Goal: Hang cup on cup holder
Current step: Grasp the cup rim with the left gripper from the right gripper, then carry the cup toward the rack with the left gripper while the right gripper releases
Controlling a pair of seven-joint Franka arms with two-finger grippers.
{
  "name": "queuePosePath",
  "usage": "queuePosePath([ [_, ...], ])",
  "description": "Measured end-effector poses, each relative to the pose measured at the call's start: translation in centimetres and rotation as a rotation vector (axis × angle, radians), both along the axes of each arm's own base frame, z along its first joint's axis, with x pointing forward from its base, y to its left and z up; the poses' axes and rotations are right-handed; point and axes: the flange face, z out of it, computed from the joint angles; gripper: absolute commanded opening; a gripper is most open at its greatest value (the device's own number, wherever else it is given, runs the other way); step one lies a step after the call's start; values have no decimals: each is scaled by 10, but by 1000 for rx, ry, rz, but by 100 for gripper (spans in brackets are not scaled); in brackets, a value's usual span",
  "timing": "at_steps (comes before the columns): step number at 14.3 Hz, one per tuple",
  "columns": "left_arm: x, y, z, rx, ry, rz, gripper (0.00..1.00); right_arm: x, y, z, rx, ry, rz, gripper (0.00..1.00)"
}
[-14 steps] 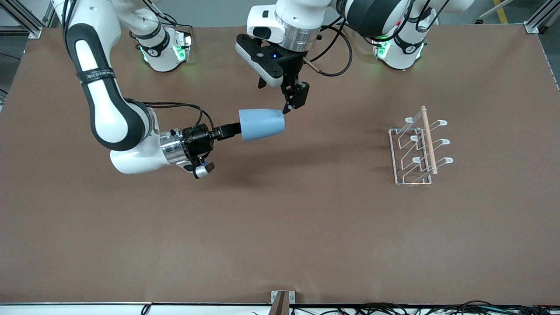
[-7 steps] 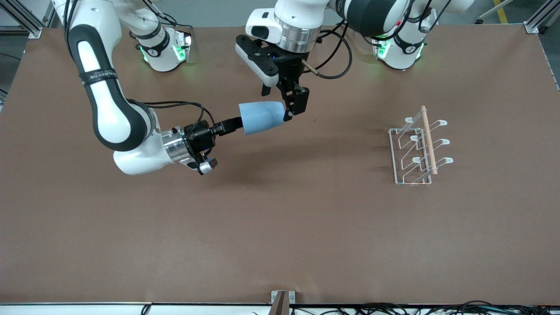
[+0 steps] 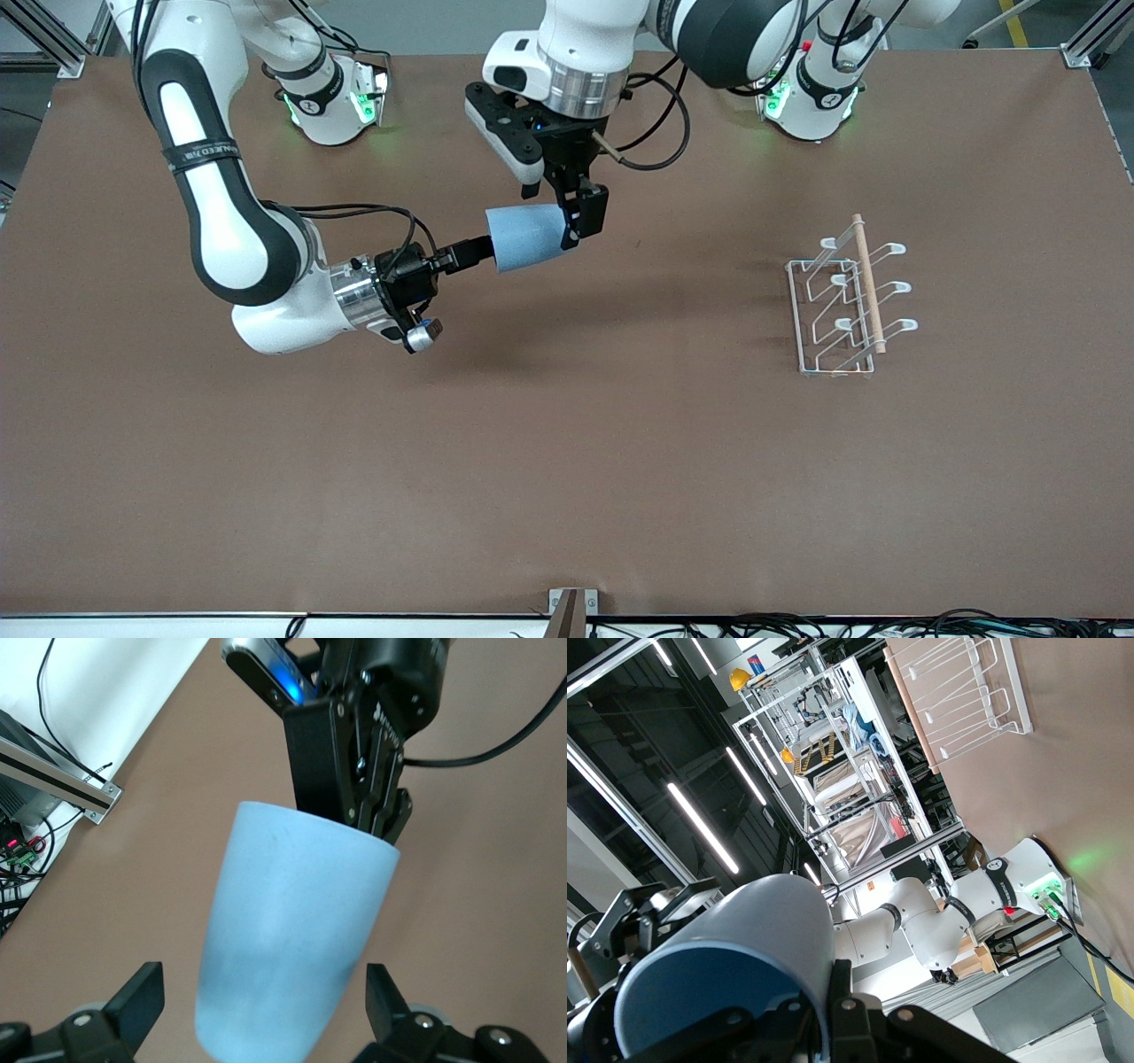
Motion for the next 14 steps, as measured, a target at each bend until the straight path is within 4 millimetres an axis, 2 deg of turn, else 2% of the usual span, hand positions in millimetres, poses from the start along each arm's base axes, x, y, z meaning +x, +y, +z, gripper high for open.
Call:
queuePosePath([
  [3, 7, -5, -23, 32, 14, -38, 99, 0, 0, 0, -1, 1, 0, 3],
  [4, 8, -5, -28, 37, 18, -46, 94, 0, 0, -1, -1, 1, 0, 4],
  [6, 10, -6, -34, 46, 24, -61, 63, 0, 0, -1, -4, 1, 0, 4],
  [8, 9, -9, -39, 56, 24, -80, 42, 1, -2, -4, -13, 2, 0, 4],
  [10, 8, -11, -41, 66, 16, -89, 38, 1, -4, -7, -17, 5, 2, 5],
  [11, 7, -12, -42, 71, 11, -92, 38, 1, -4, -7, -17, 5, 1, 10],
  [12, 7, -13, -42, 77, 5, -94, 38, 1, -4, -8, -18, 5, 0, 61],
  [13, 7, -13, -43, 87, -5, -97, 39, 1, -4, -7, -17, 5, 1, 97],
  [14, 8, -13, -44, 92, -9, -98, 39, 1, -4, -8, -18, 5, 0, 100],
])
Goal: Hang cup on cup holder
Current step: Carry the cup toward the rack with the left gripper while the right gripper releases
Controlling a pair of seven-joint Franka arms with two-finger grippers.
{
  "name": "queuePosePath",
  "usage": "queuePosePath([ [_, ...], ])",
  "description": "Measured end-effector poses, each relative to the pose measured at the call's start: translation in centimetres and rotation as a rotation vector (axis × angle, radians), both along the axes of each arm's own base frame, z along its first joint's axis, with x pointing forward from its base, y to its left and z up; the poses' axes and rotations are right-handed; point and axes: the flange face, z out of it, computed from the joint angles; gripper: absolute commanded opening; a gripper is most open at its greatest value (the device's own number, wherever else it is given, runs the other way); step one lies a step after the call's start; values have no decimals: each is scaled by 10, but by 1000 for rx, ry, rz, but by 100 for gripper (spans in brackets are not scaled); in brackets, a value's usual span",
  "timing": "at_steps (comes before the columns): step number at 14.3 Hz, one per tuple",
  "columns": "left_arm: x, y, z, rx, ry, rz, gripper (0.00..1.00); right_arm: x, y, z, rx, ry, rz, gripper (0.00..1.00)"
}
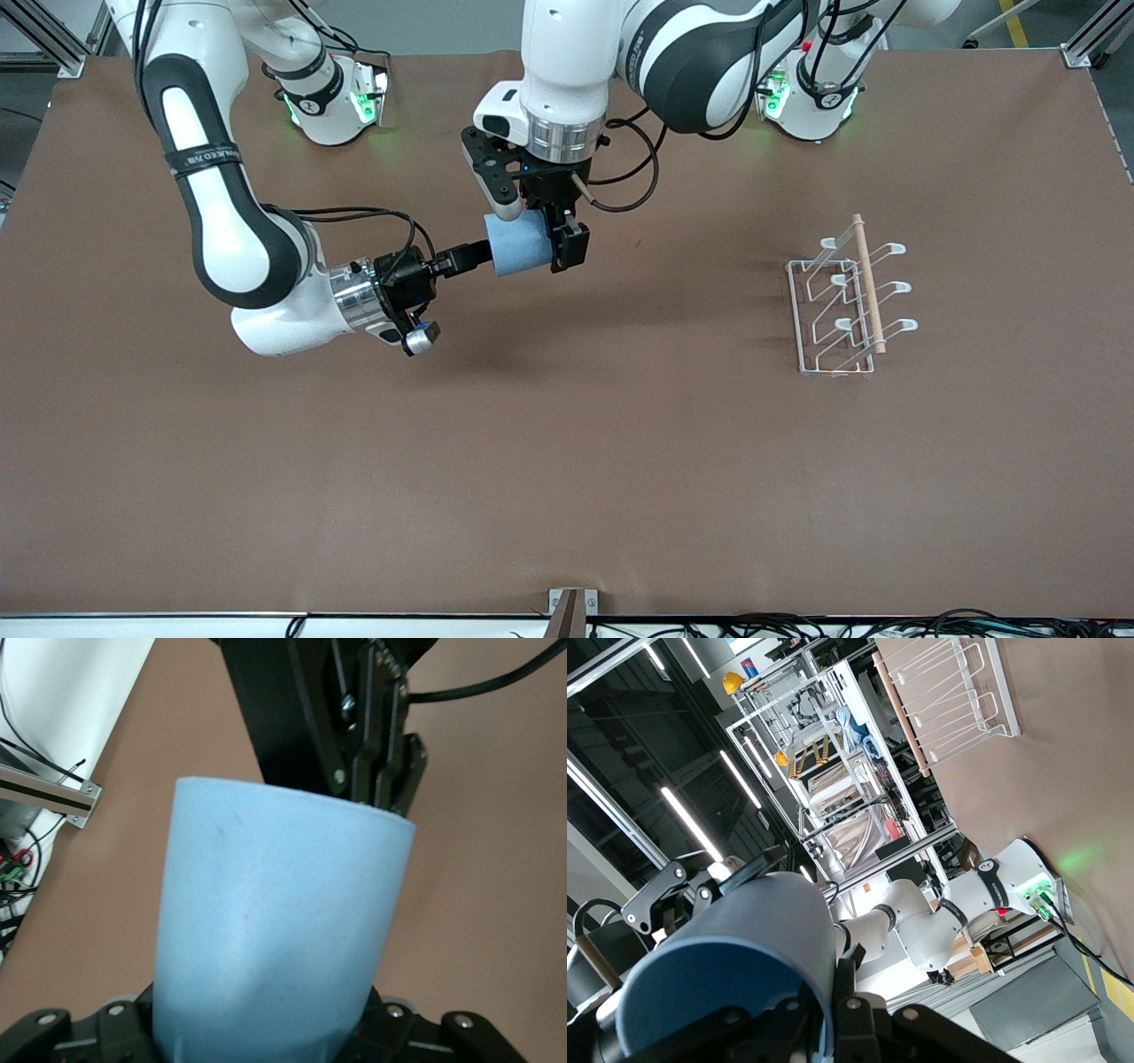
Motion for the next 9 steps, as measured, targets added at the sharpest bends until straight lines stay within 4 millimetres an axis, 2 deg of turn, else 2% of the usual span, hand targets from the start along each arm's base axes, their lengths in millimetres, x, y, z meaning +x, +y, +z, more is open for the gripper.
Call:
queuePosePath([
  [6, 16, 24, -19, 119, 44, 23, 39, 1, -8, -6, -67, -25, 23, 100],
  [7, 23, 35, -25, 165, 52, 45, 39, 2, -14, -9, -95, -35, 35, 100],
  [9, 40, 60, -33, 264, 57, 77, 39, 7, -40, -18, -183, -59, 57, 100],
])
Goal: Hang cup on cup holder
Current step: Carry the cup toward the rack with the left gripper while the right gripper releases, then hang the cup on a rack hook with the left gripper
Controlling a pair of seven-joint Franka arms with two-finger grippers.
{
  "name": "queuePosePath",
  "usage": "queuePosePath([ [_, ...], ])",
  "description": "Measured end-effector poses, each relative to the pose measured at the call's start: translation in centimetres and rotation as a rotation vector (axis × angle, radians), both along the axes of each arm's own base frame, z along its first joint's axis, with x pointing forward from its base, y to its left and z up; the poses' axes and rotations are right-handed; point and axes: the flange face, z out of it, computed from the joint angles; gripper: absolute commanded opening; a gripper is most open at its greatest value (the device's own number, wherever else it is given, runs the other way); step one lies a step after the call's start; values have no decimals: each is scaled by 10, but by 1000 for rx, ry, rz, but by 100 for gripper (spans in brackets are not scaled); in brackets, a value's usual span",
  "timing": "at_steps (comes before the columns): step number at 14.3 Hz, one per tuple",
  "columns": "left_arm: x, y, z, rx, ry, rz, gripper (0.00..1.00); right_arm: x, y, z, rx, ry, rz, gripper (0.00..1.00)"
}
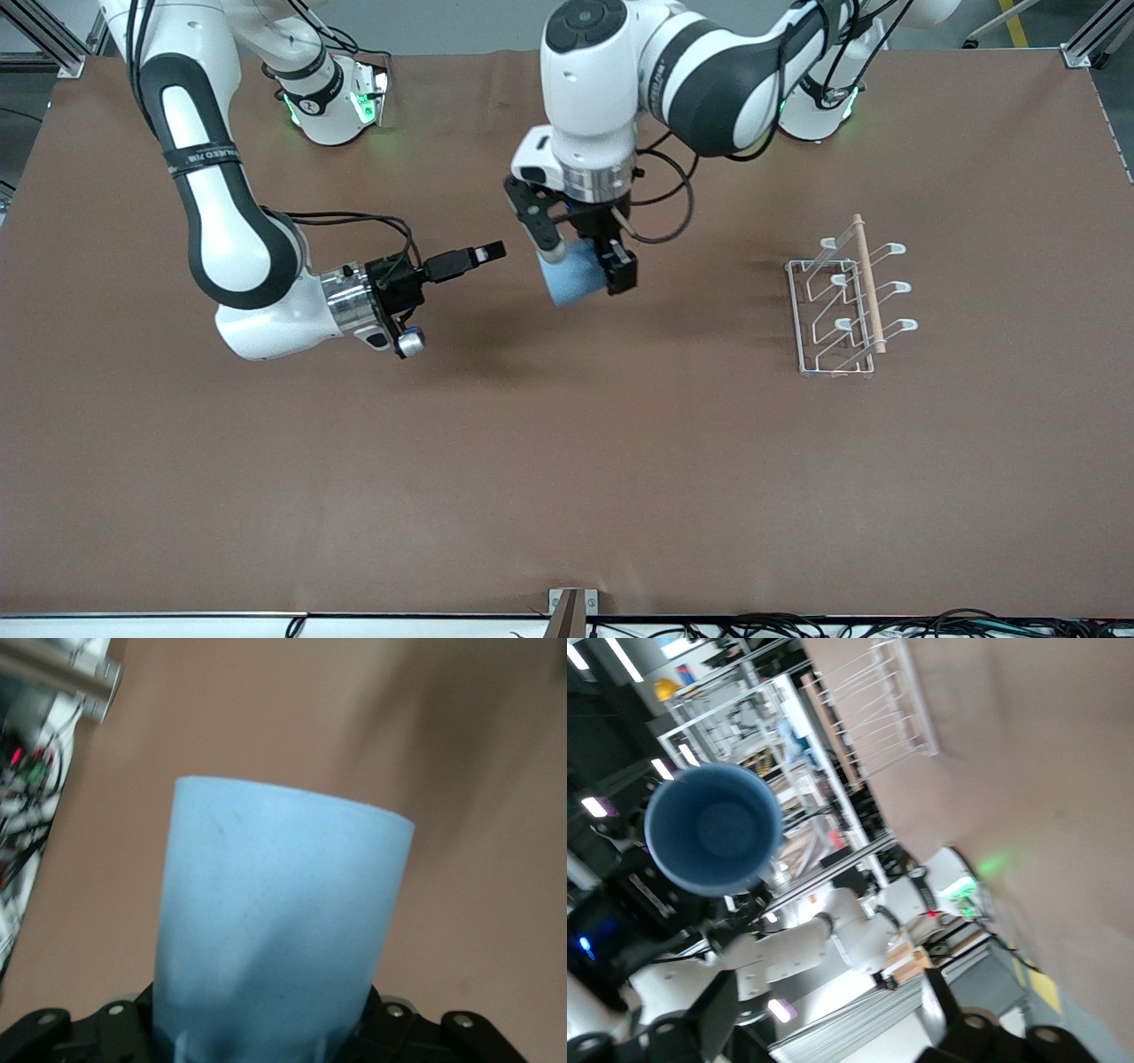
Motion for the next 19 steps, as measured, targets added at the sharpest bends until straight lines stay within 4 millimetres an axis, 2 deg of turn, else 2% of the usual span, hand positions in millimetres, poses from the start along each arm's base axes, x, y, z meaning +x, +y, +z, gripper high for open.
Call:
queuePosePath([
  [3, 24, 44, -9, 143, 42, 3, 39, 11, -64, -17, -193, -44, 32, 100],
  [5, 48, 87, -13, 241, 89, -33, 39, 14, -110, -26, -337, -67, 56, 100],
  [7, 72, 134, -16, 342, 140, -87, 39, 17, -151, -24, -492, -112, 84, 100],
  [10, 91, 189, -34, 511, 229, -140, 39, 19, -205, -3, -719, -200, 120, 100],
  [14, 88, 226, -76, 763, 329, -168, 36, 17, -284, 16, -937, -238, 119, 100],
  [17, 79, 248, -110, 947, 399, -159, 36, 16, -318, 49, -1070, -292, 142, 100],
  [19, 76, 253, -132, 1023, 416, -171, 37, 21, -327, 93, -1138, -354, 155, 100],
])
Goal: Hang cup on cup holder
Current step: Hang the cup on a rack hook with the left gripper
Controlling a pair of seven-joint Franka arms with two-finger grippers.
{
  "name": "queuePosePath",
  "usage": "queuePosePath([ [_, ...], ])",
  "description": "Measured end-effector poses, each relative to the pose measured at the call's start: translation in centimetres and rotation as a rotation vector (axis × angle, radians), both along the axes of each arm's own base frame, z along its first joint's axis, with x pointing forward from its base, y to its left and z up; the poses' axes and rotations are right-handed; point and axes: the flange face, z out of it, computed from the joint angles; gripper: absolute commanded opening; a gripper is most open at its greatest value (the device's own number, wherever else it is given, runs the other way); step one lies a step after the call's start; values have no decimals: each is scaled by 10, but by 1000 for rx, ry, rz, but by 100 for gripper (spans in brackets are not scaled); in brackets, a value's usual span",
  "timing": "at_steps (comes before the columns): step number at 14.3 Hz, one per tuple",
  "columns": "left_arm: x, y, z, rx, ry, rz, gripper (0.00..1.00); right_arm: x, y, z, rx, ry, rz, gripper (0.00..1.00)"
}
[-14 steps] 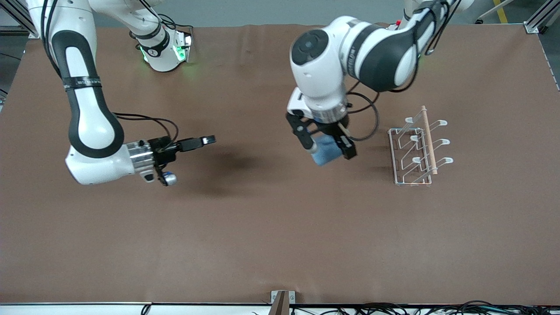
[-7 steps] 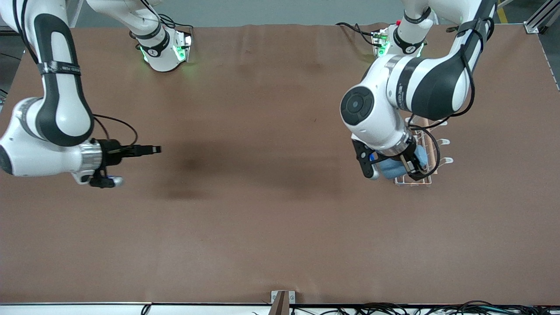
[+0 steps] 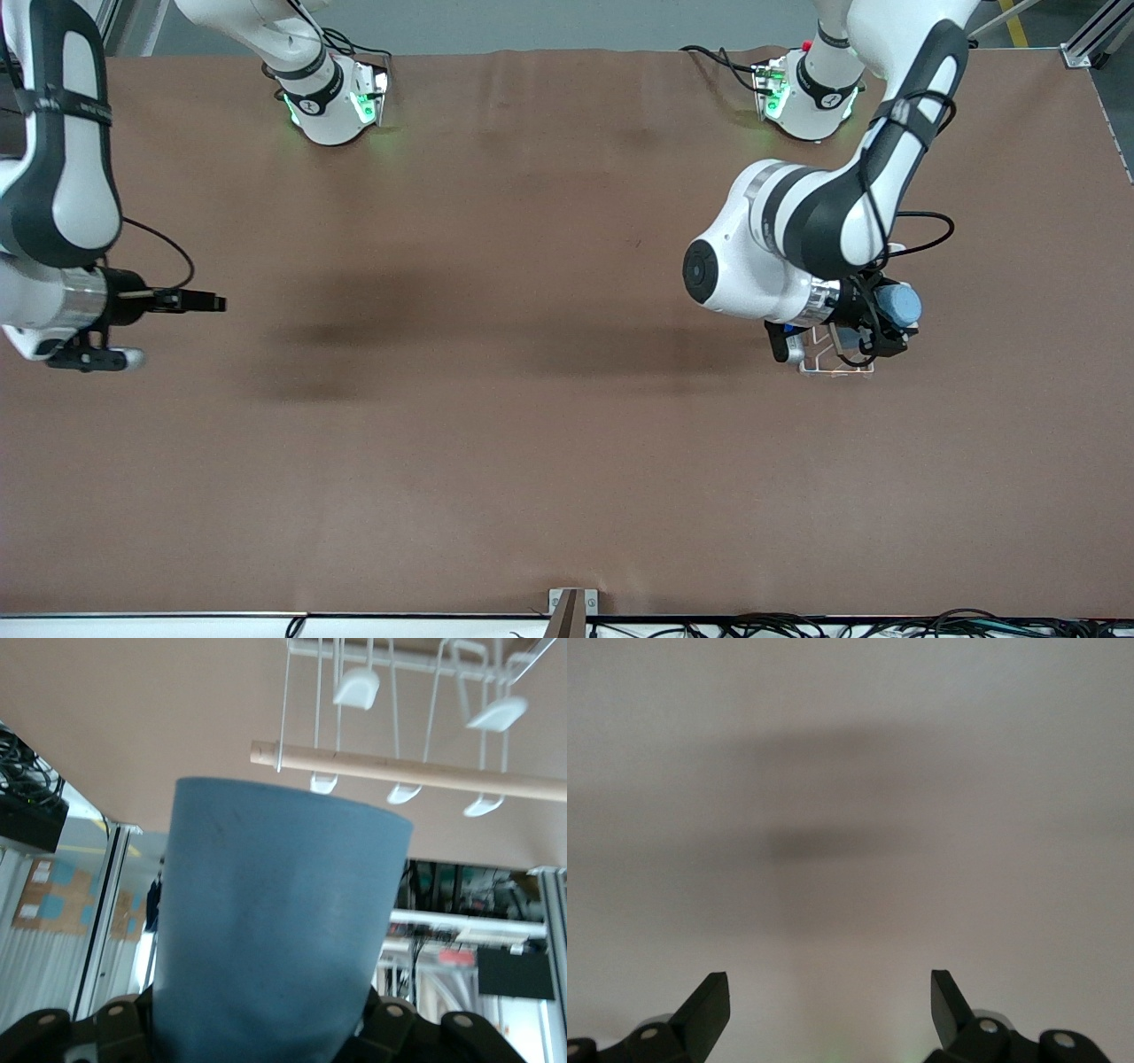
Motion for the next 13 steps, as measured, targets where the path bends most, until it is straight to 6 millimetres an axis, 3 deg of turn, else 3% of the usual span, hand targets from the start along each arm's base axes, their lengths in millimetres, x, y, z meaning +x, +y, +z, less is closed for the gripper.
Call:
queuePosePath([
  [5, -15, -7, -56, 166, -8, -9, 38, 6, -8, 122, -48, -111, 17, 100],
  [7, -20, -7, -70, 200, -22, -11, 39, 6, -7, 143, -54, -141, 20, 100],
  [10, -23, -5, -80, 209, -58, 3, 39, 2, -4, 159, -55, -141, 25, 100],
  [13, -27, -5, -103, 222, -95, 20, 39, -4, -7, 182, -78, -166, 26, 100],
])
